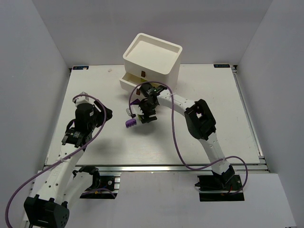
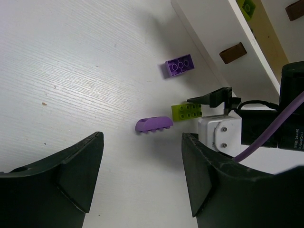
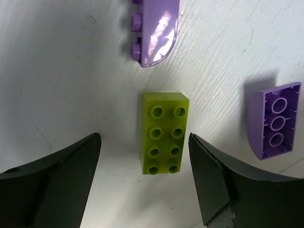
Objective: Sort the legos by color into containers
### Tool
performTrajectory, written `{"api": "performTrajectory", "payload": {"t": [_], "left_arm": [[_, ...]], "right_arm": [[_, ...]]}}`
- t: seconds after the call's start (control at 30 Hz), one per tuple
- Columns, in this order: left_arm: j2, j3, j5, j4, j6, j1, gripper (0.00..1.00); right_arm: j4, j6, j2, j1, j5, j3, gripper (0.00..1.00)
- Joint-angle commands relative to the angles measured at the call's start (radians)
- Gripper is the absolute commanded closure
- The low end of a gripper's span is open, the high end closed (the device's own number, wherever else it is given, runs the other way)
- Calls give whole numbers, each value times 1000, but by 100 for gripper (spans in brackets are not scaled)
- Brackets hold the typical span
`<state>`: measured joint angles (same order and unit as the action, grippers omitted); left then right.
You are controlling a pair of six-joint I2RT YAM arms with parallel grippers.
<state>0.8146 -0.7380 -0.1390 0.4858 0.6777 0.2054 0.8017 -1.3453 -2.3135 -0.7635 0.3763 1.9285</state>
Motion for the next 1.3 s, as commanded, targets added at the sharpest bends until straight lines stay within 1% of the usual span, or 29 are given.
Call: {"api": "performTrajectory", "payload": {"t": [0.0,0.1,0.23,0.3,0.37,0.4,0.47,0.5,0.57,0.6,0.63,0.67,0.73,0.77,0.8,0.87,0.9,0.93,0.97,1.0,1.03,1.07,1.1,1.13,1.17,1.2,1.23,1.27], "left_arm": [[-15,-18,-4,-12,-3,-3,24],[-17,-20,-7,-7,-1,-3,24],[-17,-20,-7,-9,-3,-3,24],[-14,-21,-5,-7,-1,-3,24],[-12,-23,-4,-9,-3,-3,24],[-12,-23,-4,-9,-3,-3,24],[-9,-24,-4,-6,-3,-3,24],[-11,-26,-5,-4,-3,-3,24],[-14,-24,-7,3,-1,-3,24],[-17,-24,-7,4,-1,-3,24],[-17,-23,-7,4,-1,-3,24],[-15,-20,-7,2,-1,-3,24],[-14,-18,-4,0,-4,-3,24],[-12,-18,-1,-3,-7,-3,24],[-12,-17,6,-4,-9,-3,23],[-17,-12,10,-15,-26,-3,22],[-29,-5,12,-22,-33,-3,22],[-35,0,9,-36,-43,-3,20],[-43,6,6,-42,-46,-3,20],[-48,17,4,-49,-49,-3,19],[-54,22,0,-58,-55,-3,18],[-54,25,2,-62,-55,-3,18],[-51,25,6,-67,-55,-3,18],[-42,29,13,-73,-56,-3,18],[-37,29,18,-75,-56,-3,18],[-31,29,22,-81,-58,-3,18],[-26,29,27,-90,-59,-3,18],[-20,29,33,-95,-61,-3,18]], "right_arm": [[-39,17,22,-2,7,-5,21],[-48,20,23,-2,15,1,24],[-67,28,13,-3,-2,4,24],[-61,29,-4,-3,-13,16,23],[-30,12,-27,-2,-19,36,25],[-16,3,-37,0,-20,43,31],[34,-29,-49,0,-14,52,40],[43,-34,-50,-2,-11,50,53],[82,-51,-49,-2,6,50,60],[91,-51,-47,1,9,52,68],[102,-51,-47,-2,13,53,70],[119,-45,-41,-3,27,64,76],[140,-20,-29,0,45,87,82],[145,9,-5,1,74,101,85],[157,88,11,-17,91,154,86],[178,168,67,1,157,220,88],[163,217,94,-2,176,265,88],[153,298,117,-2,190,271,89],[124,340,179,0,208,264,91],[85,394,210,0,207,244,100],[-29,511,247,-3,191,172,100],[-98,575,319,-2,123,118,100],[-167,618,350,-3,81,68,100],[-290,674,376,0,44,-21,100],[-342,698,408,-2,-52,-46,100],[-389,733,414,0,-116,-63,100],[-422,768,413,0,-179,-68,100],[-439,802,392,0,-292,-40,100]]}}
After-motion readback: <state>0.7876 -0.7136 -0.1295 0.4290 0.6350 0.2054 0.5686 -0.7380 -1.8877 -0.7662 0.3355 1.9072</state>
